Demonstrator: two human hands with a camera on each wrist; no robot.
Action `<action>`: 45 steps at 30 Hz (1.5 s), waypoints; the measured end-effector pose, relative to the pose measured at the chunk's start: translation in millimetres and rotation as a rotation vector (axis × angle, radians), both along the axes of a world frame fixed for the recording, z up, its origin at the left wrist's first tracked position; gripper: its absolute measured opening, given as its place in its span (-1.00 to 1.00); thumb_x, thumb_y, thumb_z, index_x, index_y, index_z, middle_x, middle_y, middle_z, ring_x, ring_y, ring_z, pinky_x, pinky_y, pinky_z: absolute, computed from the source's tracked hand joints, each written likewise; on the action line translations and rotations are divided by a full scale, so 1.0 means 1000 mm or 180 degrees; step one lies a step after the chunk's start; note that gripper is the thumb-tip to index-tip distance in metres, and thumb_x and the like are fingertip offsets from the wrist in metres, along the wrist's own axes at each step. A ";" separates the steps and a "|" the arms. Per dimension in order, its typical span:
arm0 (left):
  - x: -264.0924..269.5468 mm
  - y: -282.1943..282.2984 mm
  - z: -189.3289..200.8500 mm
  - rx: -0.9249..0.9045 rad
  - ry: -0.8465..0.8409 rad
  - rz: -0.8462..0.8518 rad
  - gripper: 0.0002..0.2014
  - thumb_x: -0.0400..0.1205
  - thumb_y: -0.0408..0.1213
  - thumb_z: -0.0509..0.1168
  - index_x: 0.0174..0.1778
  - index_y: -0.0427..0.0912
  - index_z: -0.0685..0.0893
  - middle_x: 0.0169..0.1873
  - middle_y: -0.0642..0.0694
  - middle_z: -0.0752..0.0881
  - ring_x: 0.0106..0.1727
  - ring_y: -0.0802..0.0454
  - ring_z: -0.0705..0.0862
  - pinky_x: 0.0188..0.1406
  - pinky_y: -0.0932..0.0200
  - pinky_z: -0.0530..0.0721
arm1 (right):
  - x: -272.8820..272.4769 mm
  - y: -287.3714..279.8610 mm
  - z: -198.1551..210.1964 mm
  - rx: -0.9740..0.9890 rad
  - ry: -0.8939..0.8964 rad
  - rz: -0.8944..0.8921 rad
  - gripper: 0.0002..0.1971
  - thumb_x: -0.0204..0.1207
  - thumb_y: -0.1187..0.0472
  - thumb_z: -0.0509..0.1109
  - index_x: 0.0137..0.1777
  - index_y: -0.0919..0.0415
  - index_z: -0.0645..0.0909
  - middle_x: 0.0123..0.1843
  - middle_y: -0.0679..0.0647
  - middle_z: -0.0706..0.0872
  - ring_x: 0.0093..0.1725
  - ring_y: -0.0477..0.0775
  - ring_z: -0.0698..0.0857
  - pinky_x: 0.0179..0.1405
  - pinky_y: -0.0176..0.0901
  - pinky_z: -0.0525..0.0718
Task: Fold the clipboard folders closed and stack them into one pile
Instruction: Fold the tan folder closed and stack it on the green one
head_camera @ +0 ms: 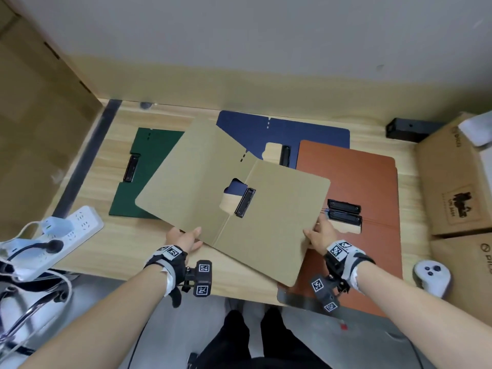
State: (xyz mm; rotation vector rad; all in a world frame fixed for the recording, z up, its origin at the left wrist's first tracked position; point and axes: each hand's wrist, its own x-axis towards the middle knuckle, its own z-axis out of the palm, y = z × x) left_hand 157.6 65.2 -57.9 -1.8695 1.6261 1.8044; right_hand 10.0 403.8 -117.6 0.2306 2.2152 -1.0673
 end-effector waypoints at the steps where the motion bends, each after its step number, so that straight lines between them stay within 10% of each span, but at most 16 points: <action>1: 0.001 0.001 0.000 -0.0013 -0.0042 -0.0077 -0.75 0.54 -0.42 0.49 -0.02 -0.33 0.54 -0.10 -0.21 0.75 -0.12 -0.14 0.81 0.06 -0.03 0.79 | -0.002 0.001 0.006 0.0043 0.0094 0.0059 -0.62 0.45 0.21 0.40 0.24 -0.01 0.44 0.15 0.12 0.74 0.16 0.21 0.74 0.21 0.31 0.69; 11: -0.003 0.010 0.026 -0.0120 0.0691 0.0205 -0.68 0.47 -0.45 0.52 0.09 -0.45 0.67 0.05 -0.32 0.78 0.08 -0.18 0.79 0.09 -0.03 0.77 | -0.032 0.000 0.053 0.0685 0.0581 0.0045 -0.66 0.53 0.26 0.35 0.30 0.24 0.55 0.07 0.24 0.73 0.09 0.29 0.67 0.06 -0.02 0.59; 17: -0.004 0.015 0.051 -0.0612 0.0715 -0.0220 -0.81 0.54 -0.53 0.42 0.06 -0.47 0.69 -0.03 -0.31 0.77 -0.01 -0.23 0.76 -0.43 0.36 0.73 | -0.012 0.001 0.056 0.0497 -0.0023 0.0128 -0.81 0.48 0.17 0.40 0.05 0.15 0.56 0.00 0.17 0.76 0.00 0.24 0.75 0.05 0.21 0.77; 22: -0.004 0.033 0.072 -0.0635 0.0248 -0.1105 -0.89 0.52 -0.43 0.43 -0.08 -0.22 0.67 0.04 -0.16 0.73 0.14 -0.15 0.69 0.06 0.20 0.49 | 0.003 0.009 0.062 0.0463 -0.0207 0.0305 -0.86 0.48 0.22 0.39 0.01 0.14 0.54 -0.02 0.15 0.74 -0.06 0.21 0.75 -0.15 0.16 0.83; 25: -0.004 0.047 0.082 -0.0283 -0.0254 -0.2212 -0.71 0.65 -0.22 0.33 0.27 -0.20 0.59 0.14 -0.08 0.58 0.29 -0.12 0.58 0.19 0.21 0.41 | -0.002 0.018 0.058 0.0384 -0.0240 0.0107 -0.89 0.45 0.24 0.37 -0.04 0.11 0.58 0.05 0.20 0.77 0.03 0.24 0.75 -0.02 0.22 0.81; 32: -0.010 0.080 0.069 -0.0236 0.0834 -0.3615 -0.16 0.50 -0.39 0.41 0.67 0.06 0.21 0.45 0.14 0.54 0.41 0.21 0.53 0.41 0.15 0.56 | 0.002 0.025 0.074 -0.0172 -0.0411 -0.0396 -0.76 0.61 0.26 0.31 0.25 0.28 0.57 -0.02 0.16 0.71 -0.08 0.11 0.65 -0.04 0.04 0.73; 35: -0.010 0.099 0.059 -0.0403 0.0901 -0.3865 -0.06 0.51 -0.35 0.37 0.69 0.30 -0.01 0.60 0.24 0.28 0.59 0.27 0.30 0.45 0.15 0.51 | 0.005 0.030 0.077 -0.0480 -0.0375 -0.0731 -0.69 0.66 0.10 0.29 0.29 0.27 0.54 -0.23 0.03 0.57 -0.29 0.02 0.57 -0.17 -0.05 0.67; 41: -0.016 0.130 0.031 -0.0418 0.0626 -0.3971 -0.14 0.54 -0.40 0.27 0.72 0.13 0.06 0.67 0.01 0.28 0.65 0.10 0.30 0.61 0.12 0.30 | 0.007 0.036 0.091 -0.1021 -0.0573 -0.1144 -0.52 0.69 -0.17 0.09 -0.04 0.20 0.65 -0.31 0.07 0.65 -0.41 0.04 0.58 -0.19 -0.06 0.63; 45: -0.022 0.132 0.021 -0.0433 0.0406 -0.3846 -0.24 0.55 -0.38 0.25 0.70 0.00 0.19 0.63 -0.01 0.36 0.61 0.05 0.38 0.56 0.18 0.32 | 0.012 0.038 0.083 -0.0811 -0.0251 -0.0794 -0.81 0.59 0.28 0.34 0.17 0.29 0.60 -0.30 0.01 0.62 -0.38 -0.04 0.54 -0.34 -0.20 0.60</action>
